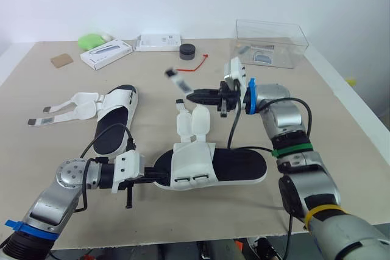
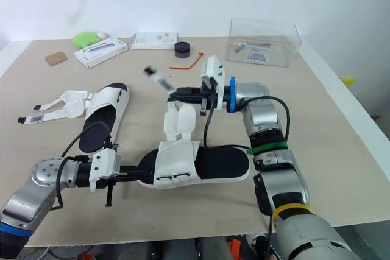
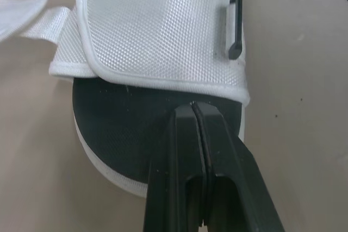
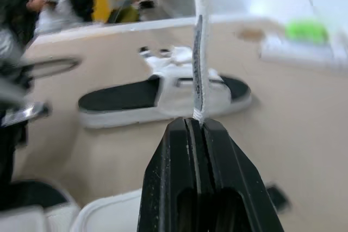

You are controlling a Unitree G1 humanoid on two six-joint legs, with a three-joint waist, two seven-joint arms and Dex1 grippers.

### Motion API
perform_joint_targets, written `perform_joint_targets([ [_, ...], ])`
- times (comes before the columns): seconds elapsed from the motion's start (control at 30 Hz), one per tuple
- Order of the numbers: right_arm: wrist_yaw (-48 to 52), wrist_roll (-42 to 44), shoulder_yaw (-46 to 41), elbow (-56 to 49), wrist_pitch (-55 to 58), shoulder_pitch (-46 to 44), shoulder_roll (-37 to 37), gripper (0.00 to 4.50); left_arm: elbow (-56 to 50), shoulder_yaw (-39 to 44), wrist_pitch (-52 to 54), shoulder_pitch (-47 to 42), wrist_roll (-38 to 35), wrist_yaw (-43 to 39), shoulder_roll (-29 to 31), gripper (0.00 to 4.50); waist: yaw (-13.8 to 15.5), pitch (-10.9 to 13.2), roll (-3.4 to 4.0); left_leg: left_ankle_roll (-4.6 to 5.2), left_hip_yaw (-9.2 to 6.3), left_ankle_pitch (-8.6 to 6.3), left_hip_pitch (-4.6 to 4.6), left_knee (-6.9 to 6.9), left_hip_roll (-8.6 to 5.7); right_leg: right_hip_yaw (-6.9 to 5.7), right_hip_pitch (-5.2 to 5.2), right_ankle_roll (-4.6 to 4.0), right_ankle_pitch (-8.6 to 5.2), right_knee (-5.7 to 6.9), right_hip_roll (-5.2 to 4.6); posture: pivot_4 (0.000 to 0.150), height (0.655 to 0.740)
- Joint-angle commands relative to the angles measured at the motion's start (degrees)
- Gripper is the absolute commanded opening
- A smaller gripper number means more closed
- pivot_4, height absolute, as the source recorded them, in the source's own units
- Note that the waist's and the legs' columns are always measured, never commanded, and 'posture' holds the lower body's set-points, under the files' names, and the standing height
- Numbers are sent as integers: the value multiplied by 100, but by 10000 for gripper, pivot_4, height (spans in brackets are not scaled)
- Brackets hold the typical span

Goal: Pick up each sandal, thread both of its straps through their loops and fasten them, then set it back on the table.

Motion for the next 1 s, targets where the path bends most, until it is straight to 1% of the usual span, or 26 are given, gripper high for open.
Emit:
perform_joint_targets([
  [0.03, 592, -481, 499, -1051, -3379, 721, -432, 998, 19, 44, -47, -57, 41, -11, 43, 0, 28, -3, -3, -3, -9, 2, 2, 1, -2, -7, 6, 0, 3, -4, 1, 1500, 7400],
  [0.07, 796, -584, 712, -1052, -4440, 851, -614, 998, 41, 42, -46, -80, 33, -21, 40, 0, 32, -3, -3, -2, -12, 2, 7, 0, -2, -12, 14, 0, 2, -7, 13, 1500, 7400],
  [0.13, 956, -661, 1124, -838, -6135, 875, -919, 998, 92, 39, -52, -119, 19, -46, 36, 0, 35, -1, -2, -3, -1, 2, 16, 1, -8, -7, 18, 5, 1, -6, 20, 1500, 7400],
  [0.23, 726, -778, 1668, -366, -7682, 692, -1223, 998, 168, 7, -61, -182, 17, -81, 16, 0, 16, 1, -4, -5, 22, 7, 40, 6, -10, 11, 36, 14, 7, -7, 20, 1500, 7400],
  [0.27, 600, -822, 1811, -205, -7987, 624, -1292, 998, 191, -4, -61, -205, 17, -89, 6, 0, 4, 3, -6, -5, 28, 8, 50, 8, -9, 15, 44, 14, 7, -7, 20, 1500, 7400],
  [0.37, 224, -1013, 2201, 222, -8542, 385, -1456, 998, 264, -52, -73, -286, 33, -116, -42, 0, -1, 8, -12, 0, 37, 12, 123, 7, -4, 19, 105, 3, 0, -7, 22, 1500, 7400],
  [0.4, 89, -1038, 2323, 313, -8622, 304, -1508, 998, 287, -60, -78, -308, 36, -127, -55, 0, 1, 8, -13, 4, 37, 16, 129, 7, -2, 19, 108, -14, -10, -6, 24, 1500, 7400],
  [0.5, -275, -916, 2694, 446, -8623, 80, -1704, 998, 346, -84, -93, -368, 45, -149, -89, 0, 4, 8, -13, 8, 32, 29, 128, 5, 0, 23, 106, -25, -5, -1, 27, 1500, 7400],
  [0.53, -419, -897, 2774, 476, -8623, 23, -1756, 7461, 360, -88, -95, -379, 44, -153, -94, 0, 4, 8, -13, 6, 30, 31, 128, 5, 2, 26, 105, -27, -3, 2, 29, 1500, 7400],
  [0.57, -570, -910, 2781, 508, -8657, -29, -1784, 9640, 373, -91, -97, -389, 38, -156, -97, 0, 4, 8, -12, 6, 28, 31, 127, 4, 3, 27, 104, -28, 0, 4, 31, 1500, 7400],
  [0.63, -790, -742, 2861, 452, -8521, -92, -1919, 19232, 401, -98, -107, -406, 29, -160, -100, 0, 5, 8, -13, 6, 27, 31, 127, 1, 8, 28, 102, -21, 5, 5, 34, 1500, 7400],
  [0.77, -863, -239, 3085, 128, -8029, -35, -2488, 40170, 513, -118, -138, -490, 50, -142, -134, 0, 37, 8, -12, 6, 20, 30, 123, -12, 8, 26, 98, -26, 0, 4, 26, 1500, 7400],
  [0.8, -833, -108, 3118, 29, -7895, 14, -2637, 44344, 550, -117, -142, -523, 55, -133, -144, 0, 45, 9, -12, 7, 21, 30, 122, -14, 8, 26, 97, -26, -1, 3, 20, 1500, 7400],
  [0.87, -620, 514, 3035, -495, -6802, 355, -3002, 44344, 603, -84, -43, -604, -2, -76, -185, 0, 56, 8, -13, 9, 19, 29, 120, -16, 7, 24, 96, -25, -4, 1, 16, 1500, 7400],
  [0.93, -589, 1467, 2834, -1579, -4819, 920, -3535, 44344, 623, -84, -12, -648, -14, -77, -201, 0, 73, 8, -13, 11, 14, 27, 116, -16, 7, 19, 98, -25, -7, 0, 12, 1500, 7400],
  [0.97, -622, 1744, 2720, -2013, -4098, 1121, -3700, 44344, 629, -84, -20, -651, -11, -90, -199, 0, 75, 8, -13, 11, 9, 27, 112, -16, 6, 15, 97, -23, -10, 0, 9, 1500, 7400],
  [1.0, -805, 2342, 2642, -2758, -2864, 1392, -4103, 44344, 635, -84, -25, -651, -8, -103, -196, 0, 76, 11, -8, 12, 7, 26, 111, -16, 6, 14, 97, -22, -11, 0, 7, 1500, 7400],
])
